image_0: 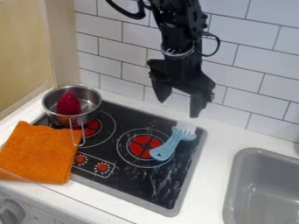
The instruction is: Move the orange cloth to the right corner of the stove
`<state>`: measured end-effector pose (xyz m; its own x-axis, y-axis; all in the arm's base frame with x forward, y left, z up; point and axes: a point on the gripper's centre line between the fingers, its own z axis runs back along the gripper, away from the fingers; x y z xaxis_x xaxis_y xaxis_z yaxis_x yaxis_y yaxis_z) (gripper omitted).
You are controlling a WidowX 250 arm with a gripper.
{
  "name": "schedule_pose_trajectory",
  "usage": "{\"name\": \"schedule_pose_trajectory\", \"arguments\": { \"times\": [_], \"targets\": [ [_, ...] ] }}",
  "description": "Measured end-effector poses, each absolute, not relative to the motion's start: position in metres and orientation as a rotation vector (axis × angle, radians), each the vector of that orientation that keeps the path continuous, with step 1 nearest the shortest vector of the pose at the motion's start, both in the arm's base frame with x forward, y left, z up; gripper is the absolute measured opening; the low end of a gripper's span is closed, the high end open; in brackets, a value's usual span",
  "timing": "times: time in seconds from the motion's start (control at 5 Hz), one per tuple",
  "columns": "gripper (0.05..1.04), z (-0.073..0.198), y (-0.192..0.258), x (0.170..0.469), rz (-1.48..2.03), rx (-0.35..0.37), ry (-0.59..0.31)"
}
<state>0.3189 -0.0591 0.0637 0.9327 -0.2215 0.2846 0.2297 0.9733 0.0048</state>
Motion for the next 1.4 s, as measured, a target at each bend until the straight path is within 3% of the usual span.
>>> {"name": "schedule_pose_trajectory", "arguments": {
  "times": [0.2,0.8,1.4],
  "targets": [
    [0.999,0.047,-0.057,0.303,-0.233,-0.026,-0.222],
    [0.999,0.072,-0.033,0.288,-0.181,-0.067,-0.278],
    [0.999,0.050,0.048,0.235,0.009,-0.052,-0.227]
  ]
}}
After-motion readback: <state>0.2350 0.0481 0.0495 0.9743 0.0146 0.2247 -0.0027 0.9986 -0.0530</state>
